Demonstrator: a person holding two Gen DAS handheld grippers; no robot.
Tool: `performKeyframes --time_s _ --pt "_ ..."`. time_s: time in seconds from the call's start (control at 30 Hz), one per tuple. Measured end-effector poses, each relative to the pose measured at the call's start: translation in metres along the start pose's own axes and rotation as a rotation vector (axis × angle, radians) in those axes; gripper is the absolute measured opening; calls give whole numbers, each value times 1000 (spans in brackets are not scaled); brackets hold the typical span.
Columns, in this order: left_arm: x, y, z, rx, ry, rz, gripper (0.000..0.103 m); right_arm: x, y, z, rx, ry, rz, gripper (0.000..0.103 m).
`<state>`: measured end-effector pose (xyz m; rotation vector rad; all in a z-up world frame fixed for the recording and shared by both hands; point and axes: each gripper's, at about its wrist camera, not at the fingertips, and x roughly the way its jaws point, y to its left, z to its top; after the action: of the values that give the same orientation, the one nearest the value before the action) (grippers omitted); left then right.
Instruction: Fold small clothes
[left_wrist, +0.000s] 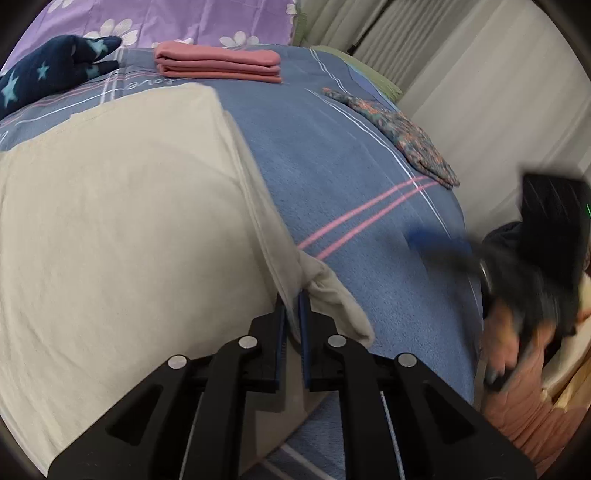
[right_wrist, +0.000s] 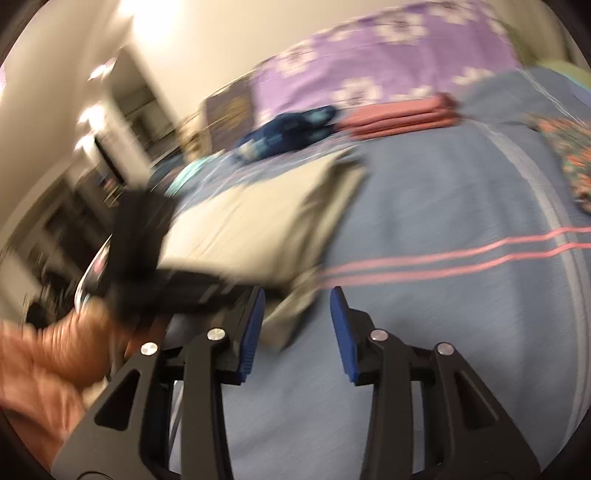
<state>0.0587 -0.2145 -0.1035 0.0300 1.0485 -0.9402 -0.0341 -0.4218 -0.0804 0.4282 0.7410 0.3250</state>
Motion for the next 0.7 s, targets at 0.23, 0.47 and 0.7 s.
performKeyframes --time_s 0.23,0.47,0.7 --pt "1 -32 -8 148 14 97 30 90 -36 66 133 123 -25 34" --pt "2 -30 -6 142 17 86 30 142 -34 94 168 184 39 38" --pt "4 -43 -9 194 9 65 10 134 -13 118 141 47 12 2"
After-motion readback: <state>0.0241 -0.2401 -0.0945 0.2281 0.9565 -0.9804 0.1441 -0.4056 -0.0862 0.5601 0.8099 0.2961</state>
